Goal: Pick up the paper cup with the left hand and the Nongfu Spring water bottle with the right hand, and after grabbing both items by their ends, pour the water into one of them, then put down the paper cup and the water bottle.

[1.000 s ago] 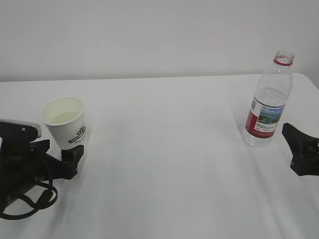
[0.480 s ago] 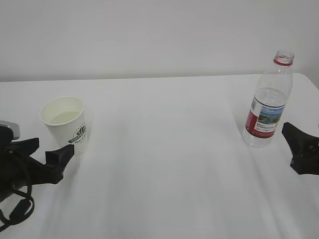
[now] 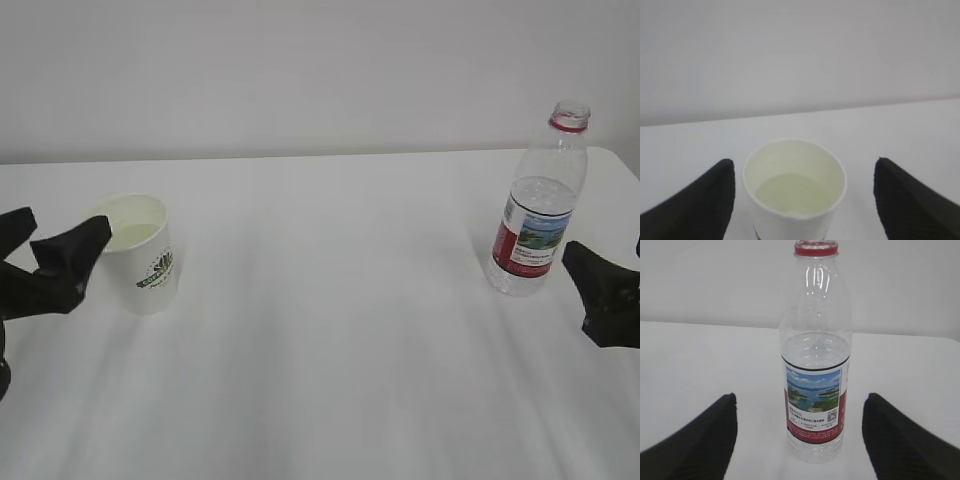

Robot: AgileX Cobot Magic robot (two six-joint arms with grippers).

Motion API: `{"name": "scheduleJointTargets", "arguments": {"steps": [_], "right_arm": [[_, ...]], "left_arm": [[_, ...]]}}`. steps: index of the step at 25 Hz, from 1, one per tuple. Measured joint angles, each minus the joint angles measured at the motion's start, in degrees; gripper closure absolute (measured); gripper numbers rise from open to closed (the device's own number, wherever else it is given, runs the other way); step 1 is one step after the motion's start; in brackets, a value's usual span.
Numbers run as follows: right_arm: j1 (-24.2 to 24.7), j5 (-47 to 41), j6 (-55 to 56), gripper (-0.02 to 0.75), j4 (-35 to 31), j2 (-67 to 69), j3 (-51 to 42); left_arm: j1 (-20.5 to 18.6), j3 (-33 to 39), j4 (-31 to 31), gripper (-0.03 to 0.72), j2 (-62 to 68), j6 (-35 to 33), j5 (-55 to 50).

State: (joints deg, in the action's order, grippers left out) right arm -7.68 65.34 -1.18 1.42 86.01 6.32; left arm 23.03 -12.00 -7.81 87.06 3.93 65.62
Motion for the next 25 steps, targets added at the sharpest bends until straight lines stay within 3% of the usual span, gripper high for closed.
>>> {"name": "scheduleJointTargets", "arguments": {"steps": [7,14,18,25], "right_arm": [[0.0,-4.92,1.18,0.147,-0.48,-1.04,2.66],[0.0,-16.69,1.59,0.147,1.82,-2.81,7.81],[0.0,-20.83,2.41,0.147,3.67,-4.03,9.78],[0.0,-34.15,4.25,0.147,7.34,-8.82,13.94]], "left_arm": [[0.0,0.17,-2.72,0.076,-7.58,0.0,-4.37],[0.0,0.27,-2.99,0.086,-14.6,0.0,-7.63],[0.0,-1.47,-3.08,0.095,-19.59,0.0,-17.4],[0.0,-10.59,-3.26,0.096,-25.33,0.09,-37.41]]}}
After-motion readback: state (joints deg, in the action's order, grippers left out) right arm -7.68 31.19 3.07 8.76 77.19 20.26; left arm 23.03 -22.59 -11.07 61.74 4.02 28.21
